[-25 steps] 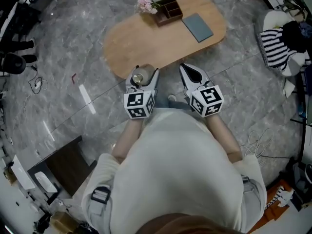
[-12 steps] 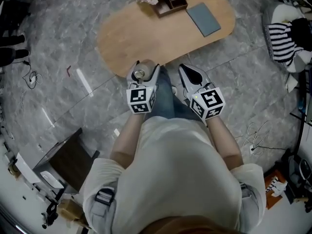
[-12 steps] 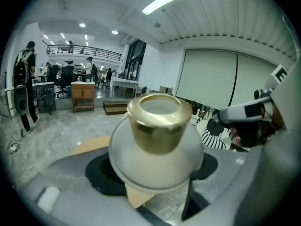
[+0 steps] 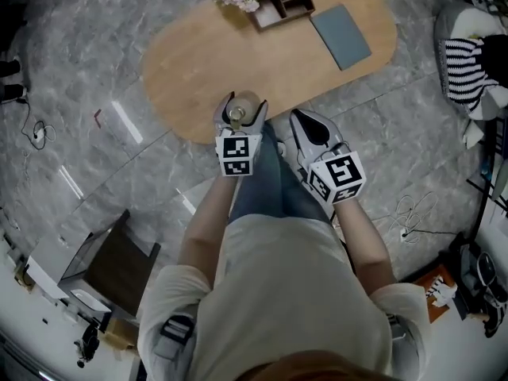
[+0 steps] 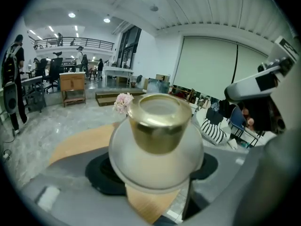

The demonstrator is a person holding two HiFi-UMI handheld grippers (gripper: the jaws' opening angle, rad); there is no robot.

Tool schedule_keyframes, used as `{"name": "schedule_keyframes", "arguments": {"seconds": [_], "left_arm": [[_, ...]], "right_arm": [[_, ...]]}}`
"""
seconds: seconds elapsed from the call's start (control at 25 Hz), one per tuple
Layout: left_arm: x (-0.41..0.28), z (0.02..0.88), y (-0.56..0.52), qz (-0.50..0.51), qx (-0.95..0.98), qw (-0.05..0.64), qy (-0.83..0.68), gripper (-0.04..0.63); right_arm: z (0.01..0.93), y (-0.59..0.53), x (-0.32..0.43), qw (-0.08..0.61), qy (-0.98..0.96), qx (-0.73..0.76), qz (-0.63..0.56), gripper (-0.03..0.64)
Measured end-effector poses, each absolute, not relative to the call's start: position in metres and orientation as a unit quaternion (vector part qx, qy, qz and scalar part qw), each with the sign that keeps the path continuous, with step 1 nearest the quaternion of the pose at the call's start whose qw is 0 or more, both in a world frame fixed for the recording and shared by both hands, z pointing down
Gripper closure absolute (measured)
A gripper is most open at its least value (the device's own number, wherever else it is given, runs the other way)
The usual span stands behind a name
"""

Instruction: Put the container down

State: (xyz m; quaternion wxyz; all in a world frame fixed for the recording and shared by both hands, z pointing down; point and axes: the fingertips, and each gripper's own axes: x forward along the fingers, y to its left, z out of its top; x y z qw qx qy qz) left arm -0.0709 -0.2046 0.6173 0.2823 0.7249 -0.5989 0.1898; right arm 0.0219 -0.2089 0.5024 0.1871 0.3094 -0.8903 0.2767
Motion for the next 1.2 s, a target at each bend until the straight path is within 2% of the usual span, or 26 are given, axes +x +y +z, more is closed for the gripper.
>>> {"name": "schedule_keyframes", "arguments": {"seconds": [0.72, 1.2], "left_arm": [[-0.087, 0.781, -0.249, 0.279, 0.708, 0.319, -0.565, 0.250], [-0.087, 0.821, -0.262, 0.303, 0.714, 0.306, -0.553, 0.250]], "right_arm": [[0.619, -0.242, 0.011, 0.240, -0.856, 0.314, 0.334, 0.615], [0.645, -0.242, 0.014, 0.246, -0.840, 0.326, 0.357, 0.615]]}}
